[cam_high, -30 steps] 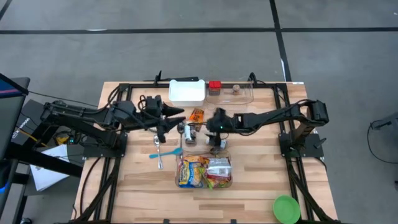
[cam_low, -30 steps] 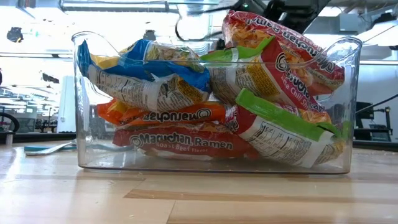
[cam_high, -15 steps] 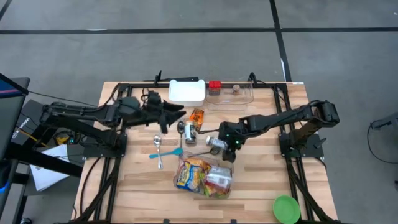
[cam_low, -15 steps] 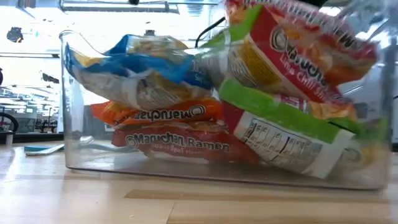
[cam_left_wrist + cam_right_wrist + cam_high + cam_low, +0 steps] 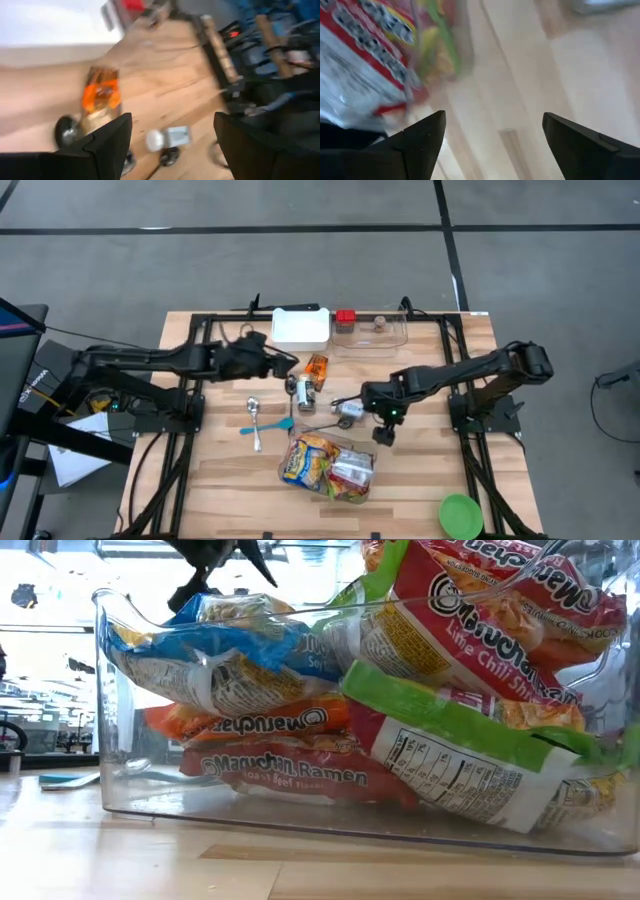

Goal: Pick & Place Food Item
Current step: Put the gold seasoning into the top transparent bin

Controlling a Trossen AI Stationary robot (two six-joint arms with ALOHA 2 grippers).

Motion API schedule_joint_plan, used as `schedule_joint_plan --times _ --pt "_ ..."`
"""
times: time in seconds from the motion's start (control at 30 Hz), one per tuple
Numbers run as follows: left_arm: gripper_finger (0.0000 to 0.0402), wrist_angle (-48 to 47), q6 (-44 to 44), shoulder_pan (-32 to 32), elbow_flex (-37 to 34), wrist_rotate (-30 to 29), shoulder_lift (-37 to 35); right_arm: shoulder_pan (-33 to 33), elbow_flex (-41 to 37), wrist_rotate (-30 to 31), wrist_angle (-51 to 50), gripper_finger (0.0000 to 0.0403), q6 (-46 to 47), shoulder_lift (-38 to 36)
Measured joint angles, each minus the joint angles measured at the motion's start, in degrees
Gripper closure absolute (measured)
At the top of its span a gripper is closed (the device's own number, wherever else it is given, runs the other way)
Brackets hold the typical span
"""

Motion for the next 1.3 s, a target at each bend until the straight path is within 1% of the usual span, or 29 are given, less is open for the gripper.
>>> schedule_joint_plan --times 0.1,0.2,0.37,0.43,0.6,0.7,0.8,1.0,1.13,1.3 --pt "0.0124 -0.25 -2.98 0.02 0.00 0.53 4.47 0.94 -0.01 4.41 -4.29 0.0076 -1.07 -3.11" --pt "0.0124 0.41 -6.47 0.02 0.00 3.30 9.30 1.21 0.02 7.31 -7.18 0.0076 -1.21 -6.54" --pt "0.0124 3.70 -9.25 0.02 -0.02 8.75 16.71 0.27 0.00 10.07 -10.22 0.0076 1.21 -12.10" --pt "0.0124 3.31 -9.54 0.02 -0.02 9.54 18.82 -0.17 0.02 10.24 -10.64 0.0076 2.39 -14.10" --pt "0.0122 2.63 -10.07 0.02 -0.02 10.64 21.25 -0.65 0.01 11.49 -11.55 0.0076 4.73 -18.84" --pt "0.0114 2.14 -10.95 0.44 0.03 11.00 22.21 -0.62 0.00 11.59 -11.33 0.0076 5.81 -21.28" --pt "0.0099 2.53 -11.11 1.06 0.00 12.80 23.81 -0.62 0.00 11.63 -11.46 0.0076 6.37 -23.07" --pt "0.0059 3.56 -11.47 3.53 0.02 13.13 24.28 -0.60 0.10 11.83 -11.57 0.0076 7.61 -25.95" --pt "0.0045 3.00 -11.15 4.48 0.02 16.38 25.59 -0.59 0.06 11.82 -11.87 0.0076 7.46 -27.41" --pt "0.0046 5.26 -12.53 4.32 0.00 19.23 28.80 -0.62 -0.02 12.43 -13.01 0.0076 6.90 -28.67"
